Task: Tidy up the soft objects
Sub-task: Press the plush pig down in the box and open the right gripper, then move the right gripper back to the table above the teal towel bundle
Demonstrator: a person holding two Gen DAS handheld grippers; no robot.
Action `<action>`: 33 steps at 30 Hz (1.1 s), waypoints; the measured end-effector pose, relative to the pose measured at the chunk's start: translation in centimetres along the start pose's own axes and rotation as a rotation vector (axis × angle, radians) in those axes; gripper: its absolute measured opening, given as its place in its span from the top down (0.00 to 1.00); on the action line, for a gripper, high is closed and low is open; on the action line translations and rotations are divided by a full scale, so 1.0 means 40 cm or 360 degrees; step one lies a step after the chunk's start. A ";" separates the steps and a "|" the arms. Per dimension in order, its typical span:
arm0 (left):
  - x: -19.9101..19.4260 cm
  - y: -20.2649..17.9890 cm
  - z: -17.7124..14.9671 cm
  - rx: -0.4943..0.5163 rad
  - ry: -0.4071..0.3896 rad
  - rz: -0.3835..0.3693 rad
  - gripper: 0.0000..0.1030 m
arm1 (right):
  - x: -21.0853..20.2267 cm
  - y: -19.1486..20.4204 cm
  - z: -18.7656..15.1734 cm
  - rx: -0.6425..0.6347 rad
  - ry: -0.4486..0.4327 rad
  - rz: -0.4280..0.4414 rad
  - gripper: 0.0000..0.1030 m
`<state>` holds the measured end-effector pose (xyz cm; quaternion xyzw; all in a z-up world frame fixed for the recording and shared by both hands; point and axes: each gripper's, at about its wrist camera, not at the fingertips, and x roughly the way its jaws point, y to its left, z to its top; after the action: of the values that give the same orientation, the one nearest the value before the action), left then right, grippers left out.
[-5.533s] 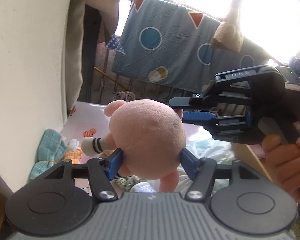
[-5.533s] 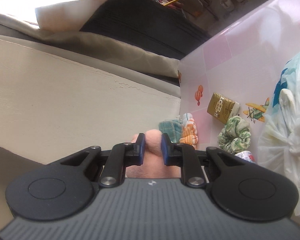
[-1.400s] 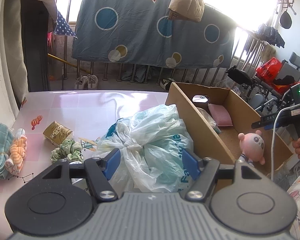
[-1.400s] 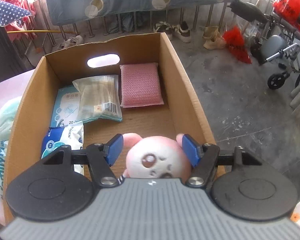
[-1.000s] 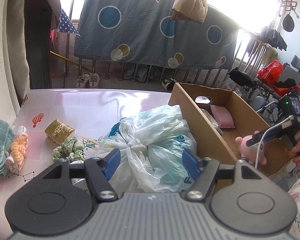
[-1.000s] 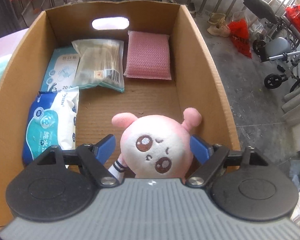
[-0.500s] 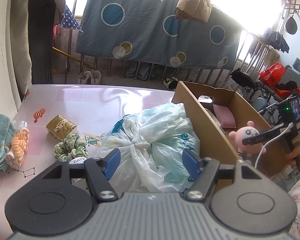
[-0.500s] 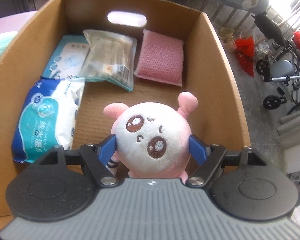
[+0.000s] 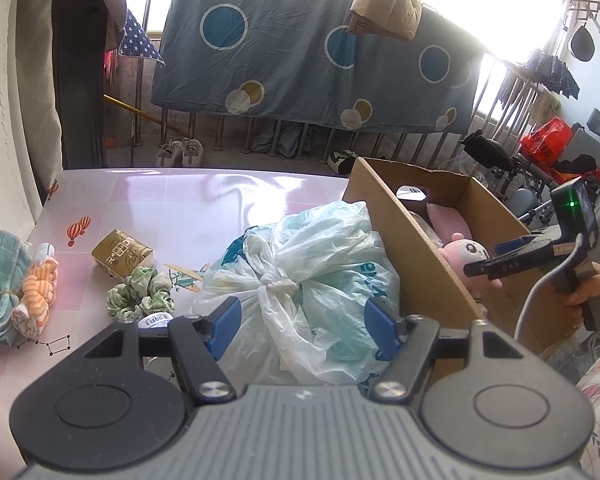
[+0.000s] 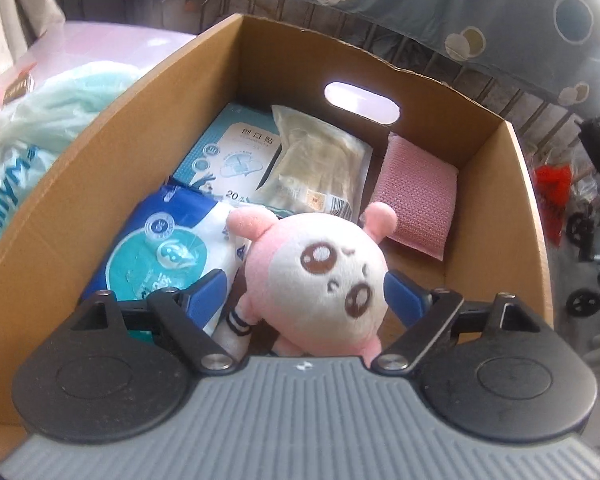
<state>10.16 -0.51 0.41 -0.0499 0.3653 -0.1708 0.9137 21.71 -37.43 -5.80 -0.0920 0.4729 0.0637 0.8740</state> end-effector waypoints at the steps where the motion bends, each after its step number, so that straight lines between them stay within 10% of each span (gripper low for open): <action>1: 0.000 0.000 0.000 0.0001 0.0001 0.0001 0.33 | -0.003 -0.019 0.001 0.0102 -0.0003 0.0029 0.14; 11: -0.007 0.002 -0.003 0.0011 0.0006 0.0031 0.33 | 0.093 -0.189 -0.009 0.1103 0.0067 0.0194 0.14; 21: -0.030 0.034 -0.025 0.0009 0.0025 0.0083 0.33 | 0.113 -0.162 0.001 0.0837 0.0069 0.0290 0.27; 33: -0.096 0.117 -0.079 0.0001 0.0020 0.0316 0.33 | 0.064 -0.209 -0.038 0.1082 0.0010 0.0272 0.14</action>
<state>6.67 5.30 -0.41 -0.0122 0.3740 -0.0798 0.9239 23.51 -45.87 -7.91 0.2440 0.4757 -0.0248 0.8447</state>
